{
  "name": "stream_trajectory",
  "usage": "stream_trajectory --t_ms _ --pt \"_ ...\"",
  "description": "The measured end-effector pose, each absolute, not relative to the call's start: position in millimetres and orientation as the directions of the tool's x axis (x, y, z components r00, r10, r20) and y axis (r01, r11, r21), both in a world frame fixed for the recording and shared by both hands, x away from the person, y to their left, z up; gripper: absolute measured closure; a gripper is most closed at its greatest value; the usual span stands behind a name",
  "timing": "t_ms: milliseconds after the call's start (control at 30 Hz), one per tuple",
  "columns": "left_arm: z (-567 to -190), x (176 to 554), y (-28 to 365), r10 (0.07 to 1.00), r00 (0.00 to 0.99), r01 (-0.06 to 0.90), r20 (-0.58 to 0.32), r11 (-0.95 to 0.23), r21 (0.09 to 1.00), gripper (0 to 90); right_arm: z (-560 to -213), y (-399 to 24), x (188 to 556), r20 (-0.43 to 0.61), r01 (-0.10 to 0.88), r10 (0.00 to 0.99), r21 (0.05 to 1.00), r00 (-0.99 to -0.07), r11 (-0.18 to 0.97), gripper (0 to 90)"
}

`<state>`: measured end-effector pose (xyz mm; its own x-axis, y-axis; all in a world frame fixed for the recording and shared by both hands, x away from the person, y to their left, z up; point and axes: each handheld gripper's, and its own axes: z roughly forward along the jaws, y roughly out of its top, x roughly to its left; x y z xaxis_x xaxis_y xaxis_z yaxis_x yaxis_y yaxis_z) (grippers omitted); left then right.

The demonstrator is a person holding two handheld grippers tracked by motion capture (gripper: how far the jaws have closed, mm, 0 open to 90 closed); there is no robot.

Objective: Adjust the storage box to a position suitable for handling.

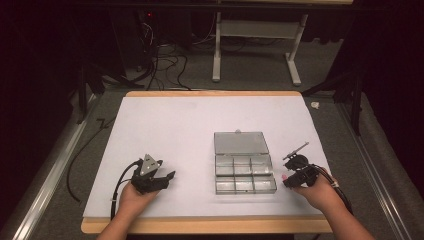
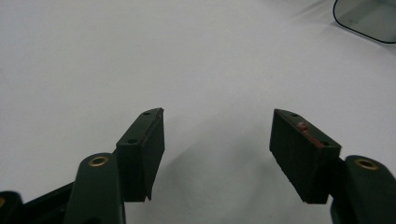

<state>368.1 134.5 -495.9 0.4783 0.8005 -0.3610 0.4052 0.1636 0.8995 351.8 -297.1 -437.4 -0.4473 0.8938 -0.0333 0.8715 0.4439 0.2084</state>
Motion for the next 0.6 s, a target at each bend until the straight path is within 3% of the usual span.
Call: stream_trajectory --t_ms 133,600 --pt "-495.9 368.1 134.5 0.801 0.478 0.406 -0.36 0.163 0.9 36.0 -438.9 -295.1 351.7 -0.028 0.867 0.889 0.209 -0.457 0.453 82.3" --pt "-496.0 368.1 134.4 0.802 0.477 0.404 -0.36 0.163 0.9 36.0 -419.4 -293.4 347.9 -0.028 0.857 0.882 0.224 -0.471 0.465 83.2"
